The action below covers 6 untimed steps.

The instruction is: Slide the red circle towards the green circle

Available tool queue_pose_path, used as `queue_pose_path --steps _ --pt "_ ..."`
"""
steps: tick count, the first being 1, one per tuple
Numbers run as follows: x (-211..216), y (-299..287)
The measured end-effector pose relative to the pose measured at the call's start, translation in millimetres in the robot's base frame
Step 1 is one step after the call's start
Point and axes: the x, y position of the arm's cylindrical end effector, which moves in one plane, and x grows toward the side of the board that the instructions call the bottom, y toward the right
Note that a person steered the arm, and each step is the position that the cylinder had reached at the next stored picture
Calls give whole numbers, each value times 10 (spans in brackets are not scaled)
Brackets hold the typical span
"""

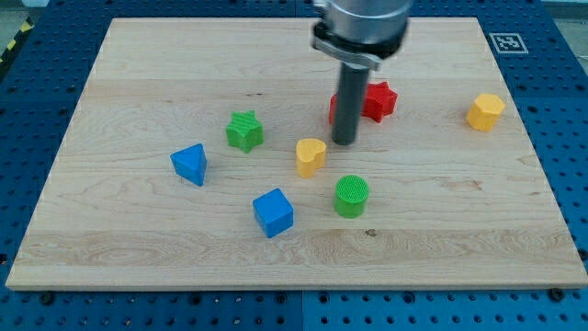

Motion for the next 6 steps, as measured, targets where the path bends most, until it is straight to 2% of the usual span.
queue_pose_path --steps 1,2,4,6 --pt "-88 -609" --pt "-458 -855" --pt "-649 -179" --pt "-435 408"
